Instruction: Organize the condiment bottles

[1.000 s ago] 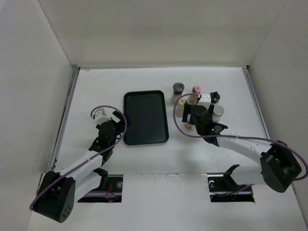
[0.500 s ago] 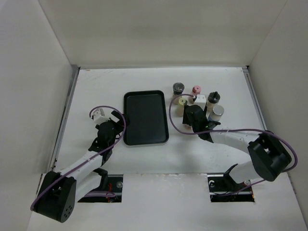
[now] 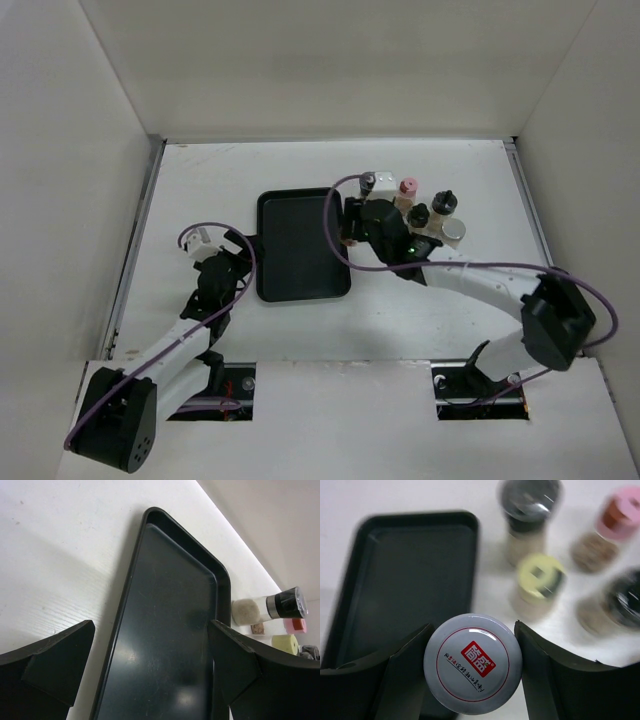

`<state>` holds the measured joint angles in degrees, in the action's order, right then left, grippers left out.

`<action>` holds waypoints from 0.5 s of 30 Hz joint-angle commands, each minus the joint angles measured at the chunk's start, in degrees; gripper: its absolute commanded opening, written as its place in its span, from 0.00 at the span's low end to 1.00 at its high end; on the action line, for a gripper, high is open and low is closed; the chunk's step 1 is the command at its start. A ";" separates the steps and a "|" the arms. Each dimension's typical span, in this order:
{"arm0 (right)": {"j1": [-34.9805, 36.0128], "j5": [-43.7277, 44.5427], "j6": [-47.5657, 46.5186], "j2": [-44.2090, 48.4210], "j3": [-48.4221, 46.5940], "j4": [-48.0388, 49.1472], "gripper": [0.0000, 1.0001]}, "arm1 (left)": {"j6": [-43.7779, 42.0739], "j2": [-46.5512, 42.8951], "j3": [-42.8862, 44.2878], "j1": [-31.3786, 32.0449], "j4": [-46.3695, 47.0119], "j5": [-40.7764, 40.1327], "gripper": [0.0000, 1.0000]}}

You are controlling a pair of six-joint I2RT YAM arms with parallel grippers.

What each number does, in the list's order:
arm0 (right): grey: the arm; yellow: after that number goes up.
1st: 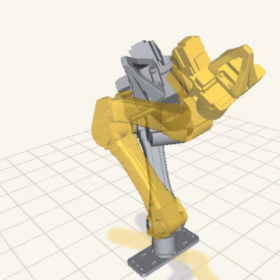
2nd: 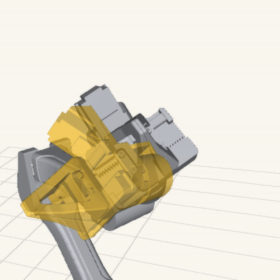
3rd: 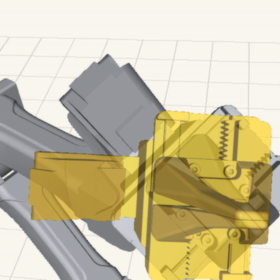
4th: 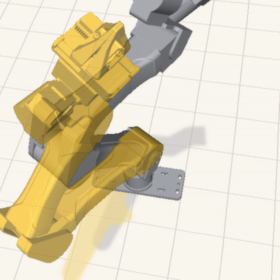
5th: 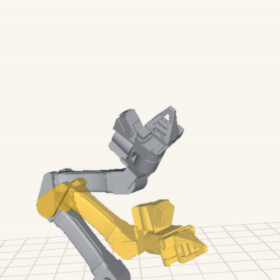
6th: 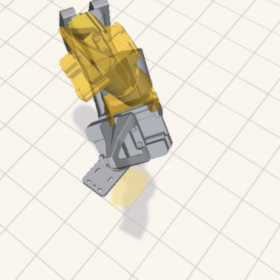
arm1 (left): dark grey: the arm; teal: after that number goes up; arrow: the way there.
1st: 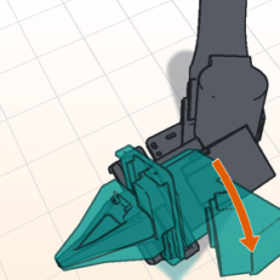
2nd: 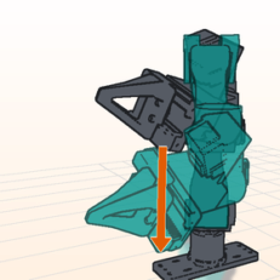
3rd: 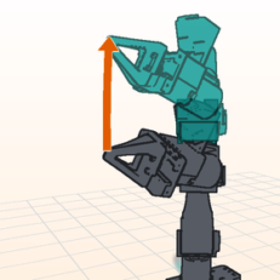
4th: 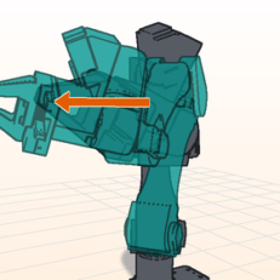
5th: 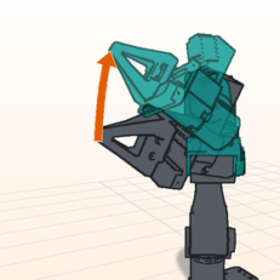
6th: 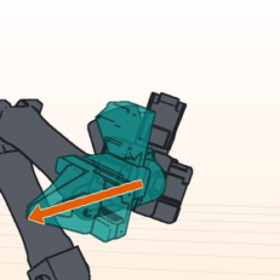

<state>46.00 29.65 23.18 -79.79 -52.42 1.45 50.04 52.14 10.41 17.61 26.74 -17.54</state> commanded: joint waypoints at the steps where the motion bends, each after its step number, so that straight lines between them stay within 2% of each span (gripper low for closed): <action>1: 1.85 -4.24 -0.68 -8.60 -9.43 12.77 0.42 | 1.29 -1.17 -1.01 -0.95 2.08 -0.65 1.00; 6: 2.38 -8.02 -1.73 -24.59 -24.97 16.65 0.40 | 2.25 -2.04 -2.06 -2.44 1.65 -1.18 1.00; 10: 2.91 -8.56 -4.19 -36.20 -39.56 13.85 0.40 | 2.25 -1.08 -2.15 -2.53 1.91 -1.44 1.00; 15: 3.53 -8.64 -4.55 -46.40 -52.23 10.07 0.42 | 2.25 -1.17 -2.15 -2.62 2.08 -1.18 1.00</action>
<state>48.49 20.99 19.51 -125.64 -96.16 7.35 51.68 51.16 8.58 15.35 26.41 -18.31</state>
